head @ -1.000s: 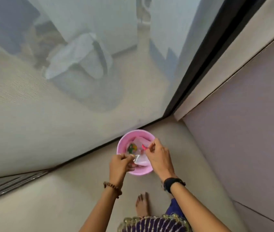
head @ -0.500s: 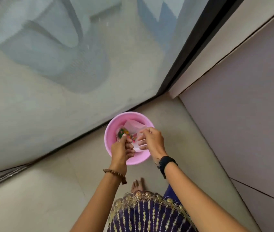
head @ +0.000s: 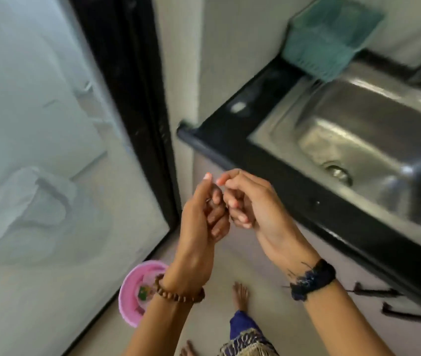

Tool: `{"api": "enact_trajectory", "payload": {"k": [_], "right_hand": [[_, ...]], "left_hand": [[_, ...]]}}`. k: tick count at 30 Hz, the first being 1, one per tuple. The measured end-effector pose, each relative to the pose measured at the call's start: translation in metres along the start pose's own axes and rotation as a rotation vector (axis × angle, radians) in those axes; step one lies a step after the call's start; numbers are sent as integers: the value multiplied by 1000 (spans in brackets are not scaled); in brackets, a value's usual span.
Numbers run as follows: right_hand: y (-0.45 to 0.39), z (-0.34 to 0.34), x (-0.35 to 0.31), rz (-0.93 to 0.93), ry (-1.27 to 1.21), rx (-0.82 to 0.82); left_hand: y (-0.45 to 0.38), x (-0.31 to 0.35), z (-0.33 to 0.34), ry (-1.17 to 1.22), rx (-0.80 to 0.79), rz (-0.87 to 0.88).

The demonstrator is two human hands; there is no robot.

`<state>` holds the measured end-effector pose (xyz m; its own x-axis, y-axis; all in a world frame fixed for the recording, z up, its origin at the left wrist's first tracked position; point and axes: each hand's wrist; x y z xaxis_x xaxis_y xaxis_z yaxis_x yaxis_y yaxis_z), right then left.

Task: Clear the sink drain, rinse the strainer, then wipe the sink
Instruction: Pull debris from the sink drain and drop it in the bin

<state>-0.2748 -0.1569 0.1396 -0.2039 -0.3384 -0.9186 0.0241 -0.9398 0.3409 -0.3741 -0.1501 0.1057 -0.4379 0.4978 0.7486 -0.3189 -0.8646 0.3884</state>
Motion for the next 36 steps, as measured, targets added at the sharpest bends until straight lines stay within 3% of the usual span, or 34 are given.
{"api": "enact_trajectory", "payload": {"k": [5, 12, 17, 22, 27, 32, 36], "right_hand": [[1, -137, -73, -167, 208, 296], [-62, -362, -61, 141, 730, 550], [-103, -427, 2, 337, 808, 543], [-134, -440, 53, 335, 1144, 435], [-151, -446, 74, 259, 1324, 358], [-150, -441, 87, 213, 1376, 309], [-141, -439, 77, 179, 1285, 410]], "left_hand": [[-63, 3, 125, -515, -246, 43], [-224, -68, 248, -1647, -353, 206], [-289, -163, 273, -2162, -543, 205], [-322, -221, 264, -2240, -583, 116], [-338, -239, 257, -2254, -558, 116], [-335, -238, 250, -2223, -490, 46], [-328, -223, 254, -2093, -408, -18]]}}
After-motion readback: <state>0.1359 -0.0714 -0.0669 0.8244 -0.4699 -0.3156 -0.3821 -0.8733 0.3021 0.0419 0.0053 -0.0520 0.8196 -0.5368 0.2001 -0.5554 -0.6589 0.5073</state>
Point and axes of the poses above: each hand's wrist, its own y-axis away from the middle knuckle, its own z-axis out of the palm, x = y × z
